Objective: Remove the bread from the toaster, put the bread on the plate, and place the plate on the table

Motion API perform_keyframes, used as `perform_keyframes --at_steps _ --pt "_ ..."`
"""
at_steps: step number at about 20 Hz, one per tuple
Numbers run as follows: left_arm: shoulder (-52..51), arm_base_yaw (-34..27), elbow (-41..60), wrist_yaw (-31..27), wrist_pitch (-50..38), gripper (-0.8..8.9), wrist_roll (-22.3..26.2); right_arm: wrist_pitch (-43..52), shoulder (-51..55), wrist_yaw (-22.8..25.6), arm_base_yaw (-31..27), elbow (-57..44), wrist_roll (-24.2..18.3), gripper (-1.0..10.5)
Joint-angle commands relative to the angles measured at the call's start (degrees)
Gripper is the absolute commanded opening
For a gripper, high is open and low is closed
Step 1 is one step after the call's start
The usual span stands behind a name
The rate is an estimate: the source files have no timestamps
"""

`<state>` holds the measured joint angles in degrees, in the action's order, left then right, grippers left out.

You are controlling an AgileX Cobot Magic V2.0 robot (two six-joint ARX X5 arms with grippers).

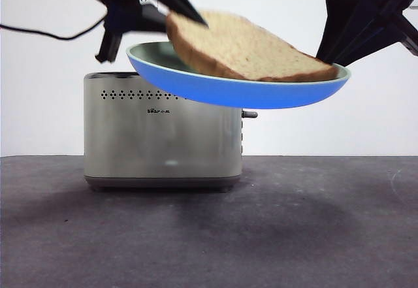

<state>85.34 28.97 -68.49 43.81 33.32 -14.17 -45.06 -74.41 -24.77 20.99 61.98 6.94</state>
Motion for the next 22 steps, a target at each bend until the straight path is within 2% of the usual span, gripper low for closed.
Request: perform_keyframes --at_steps 1,2,4,5,7,10,12,16,19,22 --pt "0.50 1.57 0.28 -6.97 -0.20 0.12 0.20 1.03 0.35 -0.72 0.11 0.24 0.52 -0.1" --pt "0.37 2.29 0.07 -7.87 -0.04 0.95 0.22 1.01 0.35 -0.68 0.11 0.24 0.50 -0.1" --pt "0.17 3.04 -0.92 -7.67 0.37 3.66 0.22 1.03 0.35 -0.59 0.11 0.24 -0.26 -0.1" --pt "0.09 3.34 -1.92 -8.11 1.18 4.18 0.24 1.03 0.33 -0.50 0.11 0.24 -0.66 -0.1" --pt "0.07 4.76 -4.66 -10.99 3.19 4.16 0.70 1.03 0.33 -0.31 0.09 0.24 -1.44 -0.1" --pt "0.07 7.50 -11.17 -20.17 9.92 4.16 4.42 1.01 0.31 0.20 -0.11 0.24 -1.46 -0.1" --pt "0.07 10.23 -16.41 -27.06 14.67 4.16 7.23 0.81 0.28 2.19 -0.11 0.24 -1.51 -0.1" --pt "0.04 15.17 -26.73 -35.32 20.65 4.15 10.62 0.39 0.07 2.99 -0.72 0.24 -1.99 -0.1" --pt "-2.12 18.53 -32.22 -39.74 22.08 4.14 11.82 -0.76 -0.28 6.84 -2.21 0.24 -3.39 -0.1" --pt "-8.28 21.57 -33.33 -48.65 21.38 4.14 12.28 -2.64 -2.25 7.34 -5.35 0.22 -5.05 -0.1"
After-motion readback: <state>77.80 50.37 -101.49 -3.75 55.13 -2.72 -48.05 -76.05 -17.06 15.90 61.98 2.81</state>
